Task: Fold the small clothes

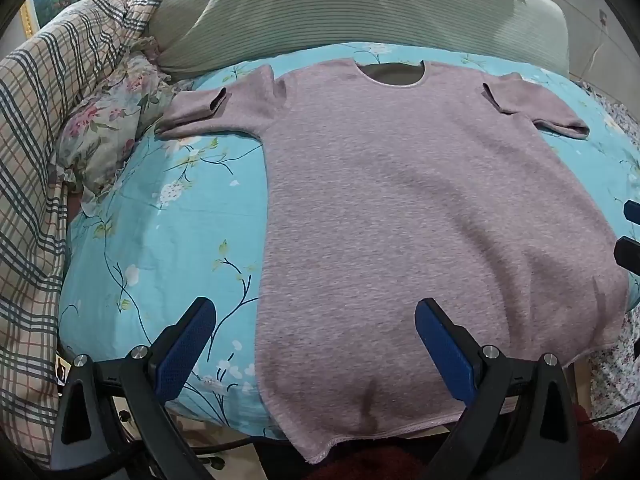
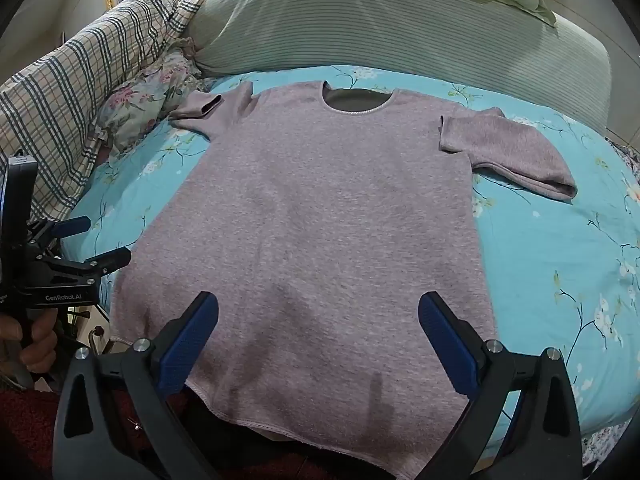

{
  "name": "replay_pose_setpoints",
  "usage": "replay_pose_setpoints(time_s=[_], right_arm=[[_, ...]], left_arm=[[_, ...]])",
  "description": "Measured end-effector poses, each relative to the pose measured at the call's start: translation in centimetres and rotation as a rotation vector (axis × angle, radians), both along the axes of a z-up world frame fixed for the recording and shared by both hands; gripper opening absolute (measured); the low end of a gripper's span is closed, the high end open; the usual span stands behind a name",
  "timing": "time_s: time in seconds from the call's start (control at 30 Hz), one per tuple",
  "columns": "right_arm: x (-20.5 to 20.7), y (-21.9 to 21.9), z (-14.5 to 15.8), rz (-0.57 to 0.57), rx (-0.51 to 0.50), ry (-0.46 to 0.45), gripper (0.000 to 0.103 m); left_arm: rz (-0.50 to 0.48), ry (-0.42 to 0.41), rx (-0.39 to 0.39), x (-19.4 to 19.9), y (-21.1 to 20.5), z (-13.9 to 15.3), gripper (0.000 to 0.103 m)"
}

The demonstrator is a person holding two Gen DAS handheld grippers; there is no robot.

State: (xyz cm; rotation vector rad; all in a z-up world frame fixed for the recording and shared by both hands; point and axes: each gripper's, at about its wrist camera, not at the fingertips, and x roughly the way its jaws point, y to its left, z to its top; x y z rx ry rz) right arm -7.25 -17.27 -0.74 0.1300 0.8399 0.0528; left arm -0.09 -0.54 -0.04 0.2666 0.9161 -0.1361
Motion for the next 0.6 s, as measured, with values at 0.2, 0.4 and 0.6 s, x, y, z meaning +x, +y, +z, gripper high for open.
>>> replay_pose_setpoints(time_s=[0.2, 0.4, 0.6], right_arm=[[0.36, 0.13, -0.11, 0.001, 0.01, -0.003, 0.1], [0.08, -0.07, -0.03, -0.001, 0.014, -0.013, 0.1], [0.39, -0.54, 0.1, 0.001, 0.01, -0.01, 0.1]], left_arm=[[-0.003, 0.017, 0.004, 0.11, 0.01, 0.03, 0.1], [-0.004, -0.001, -0.007, 0.19, -0.18, -0.01, 0.1], [-0.003, -0.03, -0.013, 0.26, -0.39, -0.12, 0.1]])
